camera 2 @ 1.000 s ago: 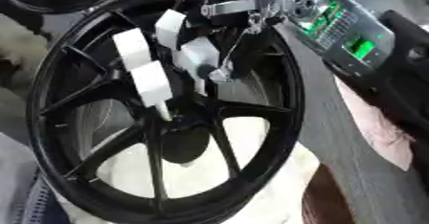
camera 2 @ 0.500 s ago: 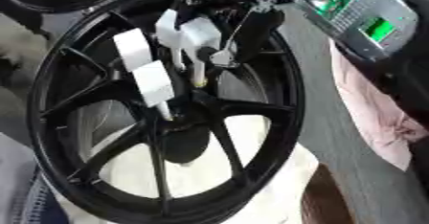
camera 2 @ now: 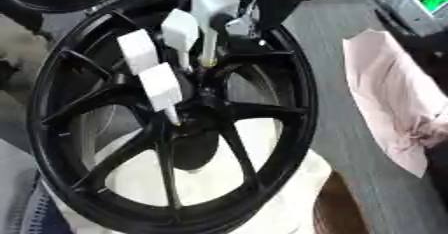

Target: Pull the pin out of the wheel hub.

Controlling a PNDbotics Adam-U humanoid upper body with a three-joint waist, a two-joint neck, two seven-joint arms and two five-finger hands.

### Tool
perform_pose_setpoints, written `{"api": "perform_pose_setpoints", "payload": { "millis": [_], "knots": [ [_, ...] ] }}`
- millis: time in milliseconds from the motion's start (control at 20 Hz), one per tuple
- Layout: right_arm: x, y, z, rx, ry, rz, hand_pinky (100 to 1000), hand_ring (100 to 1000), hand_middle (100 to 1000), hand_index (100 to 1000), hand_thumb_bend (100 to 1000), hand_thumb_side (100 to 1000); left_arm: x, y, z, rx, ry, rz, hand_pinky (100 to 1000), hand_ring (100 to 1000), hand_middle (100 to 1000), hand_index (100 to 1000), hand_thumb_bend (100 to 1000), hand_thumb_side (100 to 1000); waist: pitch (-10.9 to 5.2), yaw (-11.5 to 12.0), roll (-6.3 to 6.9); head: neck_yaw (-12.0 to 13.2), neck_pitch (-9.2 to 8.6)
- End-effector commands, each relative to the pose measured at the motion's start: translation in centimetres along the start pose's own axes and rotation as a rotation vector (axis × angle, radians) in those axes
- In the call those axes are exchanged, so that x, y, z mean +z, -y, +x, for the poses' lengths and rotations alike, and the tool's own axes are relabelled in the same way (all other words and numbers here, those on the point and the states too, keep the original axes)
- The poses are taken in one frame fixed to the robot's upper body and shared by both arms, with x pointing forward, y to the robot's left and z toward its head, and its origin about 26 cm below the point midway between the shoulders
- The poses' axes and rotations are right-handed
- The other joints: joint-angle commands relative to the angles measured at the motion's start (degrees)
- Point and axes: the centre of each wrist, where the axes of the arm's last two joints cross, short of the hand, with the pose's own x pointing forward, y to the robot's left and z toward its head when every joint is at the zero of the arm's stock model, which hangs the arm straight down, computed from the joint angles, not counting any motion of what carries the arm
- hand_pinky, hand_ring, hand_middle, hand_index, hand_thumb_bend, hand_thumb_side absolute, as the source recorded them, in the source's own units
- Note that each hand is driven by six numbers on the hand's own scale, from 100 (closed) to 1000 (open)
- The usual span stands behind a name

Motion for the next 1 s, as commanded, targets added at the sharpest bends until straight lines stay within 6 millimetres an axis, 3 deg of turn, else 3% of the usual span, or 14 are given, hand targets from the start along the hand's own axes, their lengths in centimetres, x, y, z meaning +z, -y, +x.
{"api": "perform_pose_setpoints", "payload": {
  "millis": [50,200,400,700,900,950,1000],
  "knots": [
    [3.7,2.6,0.4,0.014,-0.011,-0.186,694,358,380,562,100,100,-0.3,-0.7,1.0,-0.019,0.036,0.01,734,709,604,745,475,793,-1.32,-0.2,0.1,0.3,-0.16],
    [7.4,3.6,-0.8,-0.02,-0.055,-0.375,699,362,383,567,100,100,-0.3,-0.9,1.2,-0.021,0.041,0.02,735,710,604,744,475,793,-1.19,-0.6,0.16,0.6,-0.28],
    [12.4,3.3,-3.3,-0.074,-0.148,-0.609,700,366,387,571,100,100,-0.4,-1.1,1.3,-0.022,0.048,0.034,735,711,605,744,475,792,-0.91,-1.1,0.31,0.7,-0.57],
    [13.6,2.8,-3.6,-0.094,-0.165,-0.675,700,366,387,571,100,100,-0.4,-1.1,1.4,-0.021,0.05,0.035,735,711,605,744,475,792,-0.84,-1.0,0.3,0.6,-0.64],
    [16.2,2.5,-6.7,-0.135,-0.355,-0.776,781,535,524,673,100,100,-0.1,-2.9,1.4,-0.037,0.052,0.119,735,713,606,744,474,794,0.18,-5.3,1.91,4.5,-1.41],
    [16.9,2.1,-7.9,-0.158,-0.417,-0.81,812,619,583,715,123,100,0.0,-3.2,1.4,-0.043,0.051,0.133,735,713,606,744,473,794,0.22,-6.3,2.11,5.1,-1.39],
    [17.9,1.7,-9.2,-0.18,-0.488,-0.846,844,742,674,768,192,170,0.0,-3.3,1.3,-0.046,0.051,0.139,735,713,606,744,472,793,0.19,-6.7,2.14,5.2,-1.3]
  ]
}}
